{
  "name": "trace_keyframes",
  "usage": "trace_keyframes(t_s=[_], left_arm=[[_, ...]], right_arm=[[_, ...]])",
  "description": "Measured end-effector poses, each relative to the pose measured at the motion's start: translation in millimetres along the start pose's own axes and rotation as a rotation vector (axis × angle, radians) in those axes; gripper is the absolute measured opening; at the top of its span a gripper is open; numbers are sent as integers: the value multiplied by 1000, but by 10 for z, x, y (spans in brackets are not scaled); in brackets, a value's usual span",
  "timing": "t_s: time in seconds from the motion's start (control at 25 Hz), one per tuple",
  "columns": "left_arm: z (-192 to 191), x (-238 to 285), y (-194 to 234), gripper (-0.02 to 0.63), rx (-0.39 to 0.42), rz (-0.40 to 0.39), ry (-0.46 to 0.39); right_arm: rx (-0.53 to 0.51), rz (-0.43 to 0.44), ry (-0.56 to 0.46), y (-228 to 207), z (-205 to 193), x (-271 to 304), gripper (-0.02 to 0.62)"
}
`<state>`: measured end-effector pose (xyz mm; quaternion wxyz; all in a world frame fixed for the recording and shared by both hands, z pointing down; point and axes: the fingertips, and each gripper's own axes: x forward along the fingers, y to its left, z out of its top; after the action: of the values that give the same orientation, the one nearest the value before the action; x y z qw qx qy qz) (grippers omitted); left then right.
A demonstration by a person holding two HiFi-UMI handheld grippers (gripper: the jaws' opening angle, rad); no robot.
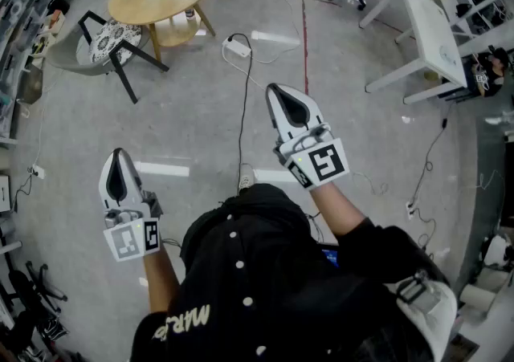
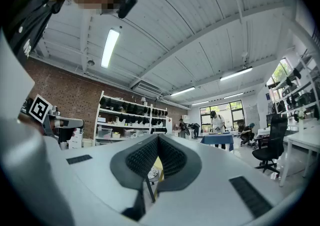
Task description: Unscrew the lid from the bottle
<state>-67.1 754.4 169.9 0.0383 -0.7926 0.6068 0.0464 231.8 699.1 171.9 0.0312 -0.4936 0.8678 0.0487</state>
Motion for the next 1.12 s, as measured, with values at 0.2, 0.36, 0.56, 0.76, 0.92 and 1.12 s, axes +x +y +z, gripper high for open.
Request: trace_keyframes(t_s=[0.2, 0.36, 0.56, 0.76, 0.92, 1.12], left_arm=[[15, 41, -17, 0, 3, 2, 1], [4, 29, 15, 0, -27, 27, -15], [-165, 67, 25, 1, 19, 36, 52], [-286, 241, -17, 275, 40, 5, 89], [-402, 434, -55, 348, 48, 34, 140], [-474, 650, -181, 381, 39, 62, 172]], right_arm=[[2, 9, 8, -22, 3, 56, -2], [49, -6, -35, -68, 36, 37, 0], [61, -6, -21, -56, -68, 78, 2], [112, 39, 8, -138, -190, 253, 295], [116, 47, 0, -337, -199, 373, 364], [113, 109, 3, -510, -210, 480, 387]])
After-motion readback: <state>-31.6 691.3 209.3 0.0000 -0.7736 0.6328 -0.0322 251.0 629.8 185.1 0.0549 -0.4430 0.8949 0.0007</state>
